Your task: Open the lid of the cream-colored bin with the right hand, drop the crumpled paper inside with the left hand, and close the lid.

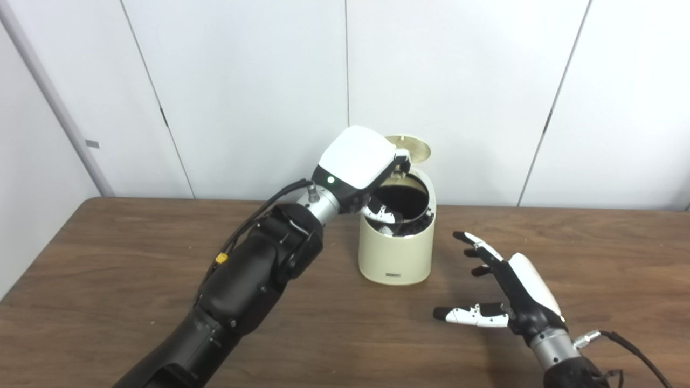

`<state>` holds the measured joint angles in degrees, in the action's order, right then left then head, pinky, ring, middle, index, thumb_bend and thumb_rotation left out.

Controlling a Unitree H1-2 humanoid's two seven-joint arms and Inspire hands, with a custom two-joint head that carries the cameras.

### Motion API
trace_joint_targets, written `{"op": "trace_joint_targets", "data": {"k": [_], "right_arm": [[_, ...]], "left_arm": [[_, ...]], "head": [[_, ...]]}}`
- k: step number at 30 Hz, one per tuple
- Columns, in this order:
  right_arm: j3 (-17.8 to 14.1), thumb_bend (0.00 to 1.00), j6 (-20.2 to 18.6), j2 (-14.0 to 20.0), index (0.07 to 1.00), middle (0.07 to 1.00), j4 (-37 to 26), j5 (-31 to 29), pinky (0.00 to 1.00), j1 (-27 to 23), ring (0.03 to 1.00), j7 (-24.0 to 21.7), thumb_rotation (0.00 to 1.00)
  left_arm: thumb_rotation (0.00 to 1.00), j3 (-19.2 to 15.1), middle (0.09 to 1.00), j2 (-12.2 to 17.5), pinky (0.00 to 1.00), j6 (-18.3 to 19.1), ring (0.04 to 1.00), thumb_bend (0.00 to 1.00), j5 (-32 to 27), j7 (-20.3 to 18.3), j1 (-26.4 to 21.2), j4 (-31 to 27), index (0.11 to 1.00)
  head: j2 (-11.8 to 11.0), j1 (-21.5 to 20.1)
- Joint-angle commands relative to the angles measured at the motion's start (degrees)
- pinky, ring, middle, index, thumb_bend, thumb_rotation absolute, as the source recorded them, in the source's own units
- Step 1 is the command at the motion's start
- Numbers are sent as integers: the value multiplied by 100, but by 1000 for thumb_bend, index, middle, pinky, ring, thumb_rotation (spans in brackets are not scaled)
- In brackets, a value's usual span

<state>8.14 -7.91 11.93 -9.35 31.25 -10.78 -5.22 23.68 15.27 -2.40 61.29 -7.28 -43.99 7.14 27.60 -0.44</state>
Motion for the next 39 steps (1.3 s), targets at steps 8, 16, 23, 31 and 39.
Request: {"op": "trace_joint_targets", "data": {"k": [8,16,23,31,39], "right_arm": [[-251,730,753,139,882,896,167,-107,748,-750,838,559,493],[-267,762,811,383,876,905,436,-44,880,-1433,959,523,545],[-201,753,806,507,869,885,397,3,753,-1793,865,396,521],[-64,755,572,607,884,890,222,106,704,-2295,852,-58,507],[192,769,131,736,903,909,82,548,777,-2710,931,-621,659]], "left_arm": [[2,-1062,458,-414,359,-279,445,515,-1775,568,603,-822,529],[0,-1639,485,-703,389,-625,510,514,-2387,1399,1454,-1249,515],[110,-2029,671,-956,422,-571,587,567,-3315,1403,2086,-1567,654],[168,-2213,716,-957,510,-578,654,572,-3923,1330,2772,-1661,756],[184,-2204,721,-990,513,-517,660,563,-4140,1227,3059,-1545,761]], "head": [[-120,-39],[-211,-46],[-231,-28],[-266,-11],[-306,-21]]}}
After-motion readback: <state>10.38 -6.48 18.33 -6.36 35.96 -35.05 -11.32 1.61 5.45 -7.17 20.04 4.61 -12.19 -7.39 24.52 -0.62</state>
